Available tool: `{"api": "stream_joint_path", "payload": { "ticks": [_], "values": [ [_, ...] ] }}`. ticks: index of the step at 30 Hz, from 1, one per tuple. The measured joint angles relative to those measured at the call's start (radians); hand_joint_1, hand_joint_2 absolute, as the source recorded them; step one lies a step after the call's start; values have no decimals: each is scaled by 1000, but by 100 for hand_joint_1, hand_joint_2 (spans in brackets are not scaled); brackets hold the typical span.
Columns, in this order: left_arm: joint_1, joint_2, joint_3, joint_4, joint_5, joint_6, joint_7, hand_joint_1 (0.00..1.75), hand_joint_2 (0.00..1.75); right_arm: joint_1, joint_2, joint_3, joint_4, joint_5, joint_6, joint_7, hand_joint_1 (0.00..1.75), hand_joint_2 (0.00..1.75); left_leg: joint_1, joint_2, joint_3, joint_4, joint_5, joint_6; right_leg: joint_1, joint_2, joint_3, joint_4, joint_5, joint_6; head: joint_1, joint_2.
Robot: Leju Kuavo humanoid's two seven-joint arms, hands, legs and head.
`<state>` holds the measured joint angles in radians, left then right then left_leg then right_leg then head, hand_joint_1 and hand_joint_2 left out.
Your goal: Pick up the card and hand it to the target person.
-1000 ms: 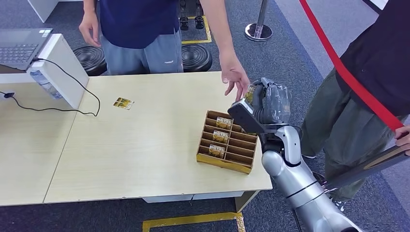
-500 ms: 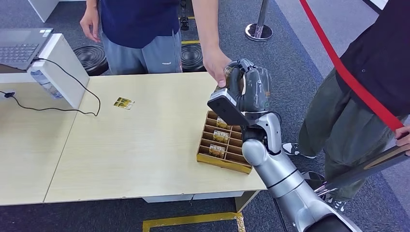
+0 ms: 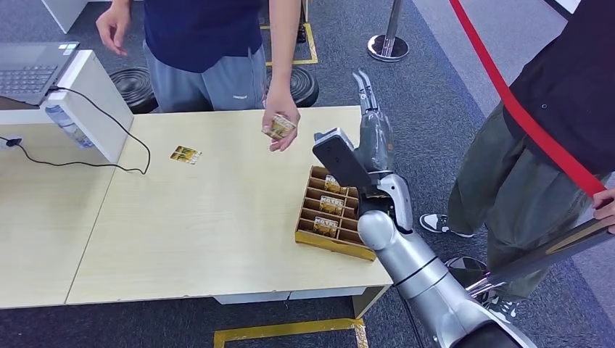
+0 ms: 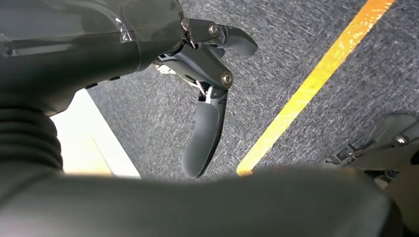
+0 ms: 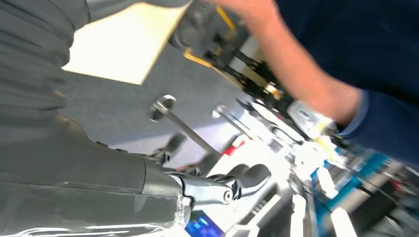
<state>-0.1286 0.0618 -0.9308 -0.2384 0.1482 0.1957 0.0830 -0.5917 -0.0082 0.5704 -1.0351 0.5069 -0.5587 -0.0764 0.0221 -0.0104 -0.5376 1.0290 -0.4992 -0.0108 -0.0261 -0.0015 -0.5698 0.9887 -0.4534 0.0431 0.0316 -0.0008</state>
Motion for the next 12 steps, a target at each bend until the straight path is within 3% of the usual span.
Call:
{"api": "stream_joint_path", "payload": {
  "ticks": [12],
  "values": [
    [11,8,1,0,50,14,-11,0,0,147,-145,-85,-100,-252,164,90,0,175,0,0,-1,0,0,0,0,0,-1,-1,0,0,0,0]
  ]
}}
